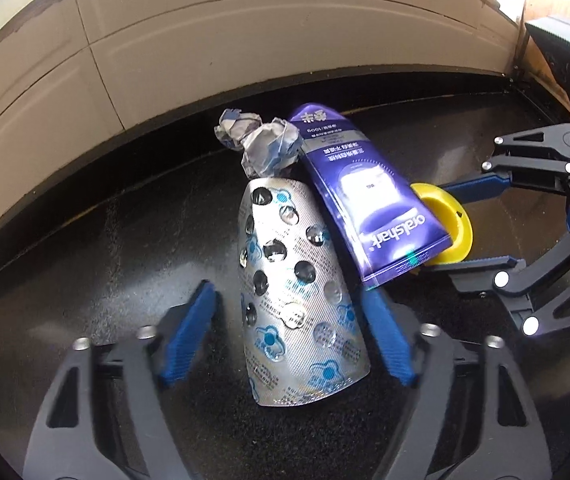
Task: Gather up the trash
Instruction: 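Grasp the pill blister pack with left tool while right tool grasps the yellow tape roll, then carry blister pack and tape roll down to the floor bin and release both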
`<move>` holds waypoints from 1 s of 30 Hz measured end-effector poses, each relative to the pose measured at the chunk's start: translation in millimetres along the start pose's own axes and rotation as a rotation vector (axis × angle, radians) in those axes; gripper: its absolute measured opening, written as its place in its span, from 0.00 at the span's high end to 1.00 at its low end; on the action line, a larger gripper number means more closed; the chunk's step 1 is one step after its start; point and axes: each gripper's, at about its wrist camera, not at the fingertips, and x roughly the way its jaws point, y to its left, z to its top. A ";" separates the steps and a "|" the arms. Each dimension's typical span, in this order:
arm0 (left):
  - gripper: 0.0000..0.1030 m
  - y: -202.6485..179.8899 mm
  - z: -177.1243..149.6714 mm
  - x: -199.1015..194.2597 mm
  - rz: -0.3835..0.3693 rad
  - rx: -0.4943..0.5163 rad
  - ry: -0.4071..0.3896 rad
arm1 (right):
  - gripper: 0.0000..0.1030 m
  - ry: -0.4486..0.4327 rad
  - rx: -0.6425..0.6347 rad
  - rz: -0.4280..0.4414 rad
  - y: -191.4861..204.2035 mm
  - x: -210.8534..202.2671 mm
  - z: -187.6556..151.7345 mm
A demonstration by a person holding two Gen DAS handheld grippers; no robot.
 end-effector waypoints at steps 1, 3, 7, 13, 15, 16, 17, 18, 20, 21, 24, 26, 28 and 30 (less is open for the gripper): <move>0.50 -5.5 4.1 1.1 0.007 -0.010 -0.001 | 0.48 0.007 0.007 -0.002 -0.2 -0.6 -1.1; 0.53 -9.8 4.5 1.0 0.012 -0.032 0.006 | 0.48 0.019 0.036 -0.003 -3.4 -4.2 -6.3; 0.59 -12.4 1.8 -4.9 0.006 -0.069 0.036 | 0.48 0.040 0.089 -0.014 -8.5 -17.3 -22.4; 0.60 -30.2 -16.7 -29.9 0.027 -0.103 0.041 | 0.48 0.025 0.142 -0.036 3.3 -51.7 -49.8; 0.60 -37.6 -24.9 -41.4 0.039 -0.103 0.040 | 0.48 0.019 0.154 -0.042 6.9 -64.3 -59.9; 0.60 -40.0 -30.5 -48.9 0.045 -0.110 0.039 | 0.48 0.015 0.158 -0.043 11.4 -69.4 -62.5; 0.60 -42.6 -36.5 -57.0 0.049 -0.120 0.036 | 0.48 0.004 0.165 -0.046 15.5 -76.8 -66.5; 0.60 -45.6 -42.9 -65.5 0.052 -0.130 0.032 | 0.48 -0.001 0.168 -0.046 22.7 -78.8 -66.7; 0.60 -51.7 -52.3 -78.6 0.062 -0.144 0.025 | 0.48 -0.015 0.172 -0.048 28.9 -91.2 -72.6; 0.60 -58.0 -56.0 -83.8 0.066 -0.157 0.023 | 0.48 -0.025 0.172 -0.051 32.2 -98.1 -76.0; 0.60 -64.6 -70.1 -101.6 0.079 -0.188 0.016 | 0.48 -0.046 0.180 -0.046 40.1 -112.6 -83.7; 0.59 -64.2 -81.9 -113.2 0.084 -0.201 0.013 | 0.48 -0.054 0.183 -0.045 44.7 -119.8 -88.0; 0.59 -68.8 -87.4 -119.3 0.089 -0.208 0.010 | 0.48 -0.062 0.182 -0.046 47.6 -125.5 -90.7; 0.59 -71.0 -93.2 -126.2 0.097 -0.211 0.008 | 0.48 -0.066 0.180 -0.045 52.0 -128.4 -92.6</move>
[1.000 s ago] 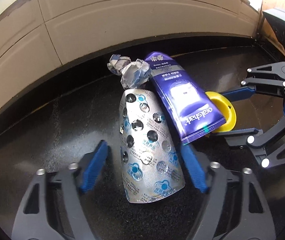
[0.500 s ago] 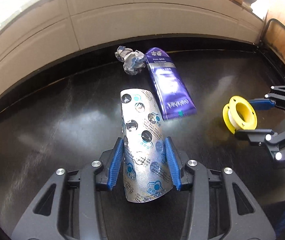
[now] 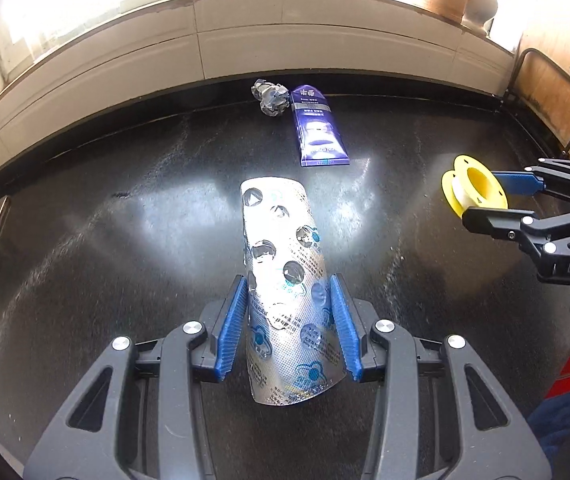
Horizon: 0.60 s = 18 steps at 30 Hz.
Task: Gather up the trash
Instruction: 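Carry blister pack and tape roll down to the floor bin and release both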
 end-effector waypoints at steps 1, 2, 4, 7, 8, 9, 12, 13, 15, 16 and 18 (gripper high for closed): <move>0.59 0.1 -2.5 -2.3 0.005 -0.003 0.001 | 0.48 -0.002 -0.003 0.001 2.4 -1.7 -0.9; 0.59 1.5 -5.7 -5.8 0.008 -0.008 0.000 | 0.48 -0.003 -0.004 0.003 4.0 -4.0 -2.3; 0.59 2.3 -9.7 -10.6 0.018 -0.016 -0.003 | 0.48 -0.004 -0.005 0.008 7.9 -5.6 -2.8; 0.59 6.6 -11.9 -14.5 0.026 -0.042 -0.007 | 0.48 -0.009 -0.026 0.014 15.3 -8.4 -1.8; 0.59 8.1 -12.5 -16.4 0.031 -0.051 -0.010 | 0.48 -0.010 -0.029 0.021 17.4 -8.8 -0.5; 0.59 9.7 -12.9 -18.1 0.036 -0.058 -0.014 | 0.48 -0.013 -0.036 0.025 20.4 -9.5 1.6; 0.59 16.9 -15.6 -27.5 0.054 -0.082 -0.028 | 0.48 -0.023 -0.063 0.045 32.5 -10.5 10.9; 0.59 21.1 -17.5 -31.8 0.064 -0.095 -0.035 | 0.48 -0.026 -0.077 0.054 38.0 -10.7 14.6; 0.59 29.9 -21.7 -40.5 0.083 -0.127 -0.047 | 0.48 -0.034 -0.113 0.079 53.7 -10.2 24.0; 0.59 35.9 -25.2 -46.4 0.098 -0.147 -0.054 | 0.48 -0.037 -0.127 0.090 60.1 -9.7 27.6; 0.59 47.3 -33.8 -58.9 0.130 -0.186 -0.066 | 0.48 -0.042 -0.170 0.123 80.0 -7.5 36.6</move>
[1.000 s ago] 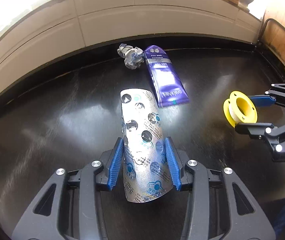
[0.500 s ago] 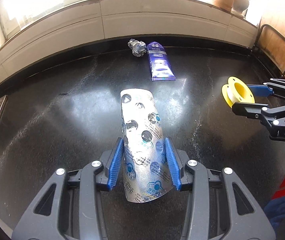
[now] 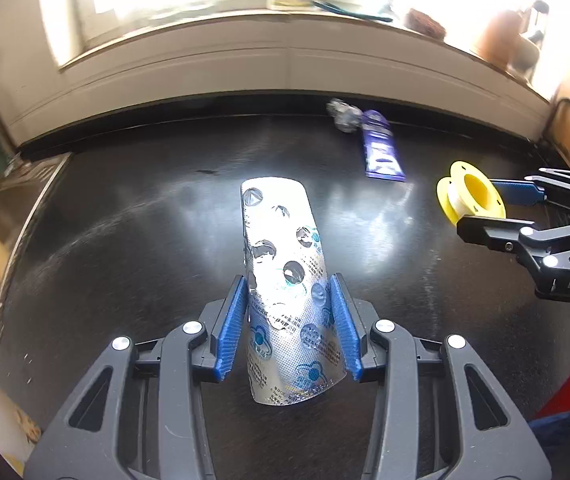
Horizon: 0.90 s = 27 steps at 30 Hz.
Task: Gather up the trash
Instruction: 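Carry blister pack and tape roll down to the floor bin and release both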
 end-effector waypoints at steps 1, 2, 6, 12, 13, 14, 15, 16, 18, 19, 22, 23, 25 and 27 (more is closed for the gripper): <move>0.59 8.8 -3.8 -7.0 0.022 -0.021 -0.008 | 0.48 -0.004 -0.022 0.016 10.0 2.3 6.0; 0.59 16.9 -8.2 -13.4 0.045 -0.038 -0.014 | 0.48 -0.005 -0.044 0.037 19.7 5.3 11.5; 0.59 54.0 -33.2 -40.7 0.136 -0.133 -0.024 | 0.48 0.006 -0.166 0.142 77.6 23.8 34.1; 0.59 118.1 -100.7 -78.3 0.286 -0.331 0.013 | 0.48 0.059 -0.363 0.305 178.4 56.1 44.1; 0.59 125.7 -112.6 -82.6 0.307 -0.359 0.022 | 0.48 0.073 -0.394 0.331 194.9 60.8 43.1; 0.59 133.0 -125.1 -87.1 0.330 -0.384 0.032 | 0.48 0.084 -0.424 0.356 212.2 63.8 41.8; 0.59 140.5 -138.2 -92.5 0.351 -0.413 0.041 | 0.48 0.098 -0.465 0.392 233.3 67.5 39.3; 0.59 148.9 -153.9 -99.5 0.369 -0.453 0.049 | 0.48 0.109 -0.500 0.419 250.6 69.9 36.7; 0.59 160.1 -178.7 -109.6 0.400 -0.513 0.064 | 0.48 0.136 -0.567 0.478 286.1 74.5 29.7; 0.59 166.8 -194.9 -115.5 0.418 -0.550 0.074 | 0.48 0.149 -0.589 0.500 298.4 76.3 26.2; 0.59 178.9 -230.5 -125.5 0.441 -0.624 0.093 | 0.48 0.202 -0.667 0.564 344.8 83.5 11.1; 0.59 182.7 -243.3 -127.0 0.450 -0.650 0.105 | 0.48 0.219 -0.686 0.582 358.0 86.3 6.5; 0.59 188.4 -263.3 -128.7 0.455 -0.692 0.121 | 0.48 0.257 -0.721 0.609 382.5 92.7 -3.8; 0.59 196.3 -282.5 -130.0 0.457 -0.734 0.133 | 0.48 0.284 -0.752 0.623 403.1 100.3 -12.1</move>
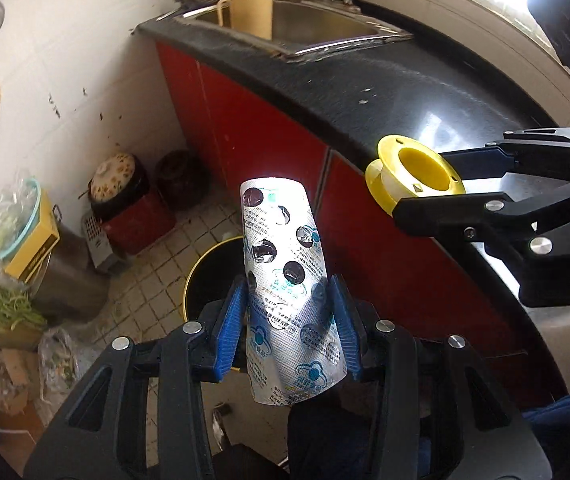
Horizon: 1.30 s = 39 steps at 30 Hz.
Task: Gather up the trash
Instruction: 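Carry blister pack and tape roll down to the floor bin and release both, then return both open tools over the counter toward the purple tube and foil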
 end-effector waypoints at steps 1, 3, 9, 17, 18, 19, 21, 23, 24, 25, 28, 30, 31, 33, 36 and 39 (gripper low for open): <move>0.59 9.6 -4.4 4.8 0.002 -0.022 0.010 | 0.48 0.011 -0.010 0.007 4.9 7.2 2.9; 0.59 23.9 -11.6 11.7 0.001 -0.059 0.023 | 0.48 0.038 -0.013 0.025 8.0 25.4 12.4; 0.59 52.5 -14.3 35.9 -0.006 -0.110 0.040 | 0.48 0.098 -0.022 0.028 15.5 68.9 33.2; 0.59 64.9 -11.4 54.7 -0.010 -0.117 0.059 | 0.48 0.131 -0.031 0.018 21.0 94.7 45.2; 0.58 64.9 -11.7 55.9 -0.016 -0.116 0.061 | 0.48 0.132 -0.029 0.017 20.2 95.0 45.8; 0.57 65.8 -11.8 56.7 -0.018 -0.117 0.060 | 0.48 0.131 -0.029 0.016 19.9 95.8 46.9; 0.53 67.1 -12.0 58.2 -0.024 -0.121 0.059 | 0.47 0.133 -0.026 0.013 20.4 97.3 48.9; 0.49 68.0 -11.4 60.3 -0.025 -0.123 0.056 | 0.43 0.141 -0.019 0.011 20.2 101.1 52.4; 0.48 67.7 -11.3 61.0 -0.020 -0.122 0.053 | 0.40 0.146 -0.014 0.006 18.4 101.6 53.2; 0.48 67.5 -11.4 62.0 -0.019 -0.121 0.053 | 0.37 0.146 -0.010 0.007 17.5 101.4 53.7; 0.41 67.1 -9.4 63.8 -0.015 -0.117 0.058 | 0.37 0.141 0.002 0.007 14.4 97.0 53.8; 0.32 65.8 -8.5 61.6 -0.014 -0.109 0.054 | 0.37 0.131 0.008 0.004 12.5 90.3 52.6; 0.27 65.6 -8.1 60.2 -0.011 -0.103 0.047 | 0.37 0.123 0.011 0.005 10.5 84.9 51.1; 0.24 62.9 -6.3 56.7 -0.008 -0.087 0.041 | 0.37 0.098 0.027 -0.001 6.8 70.1 47.7; 0.18 54.0 0.1 48.0 -0.008 -0.061 0.035 | 0.35 0.059 0.067 -0.017 -3.3 41.2 41.9; 0.09 31.5 13.8 30.8 -0.019 -0.014 0.001 | 0.27 -0.009 0.121 -0.055 -17.7 0.3 30.7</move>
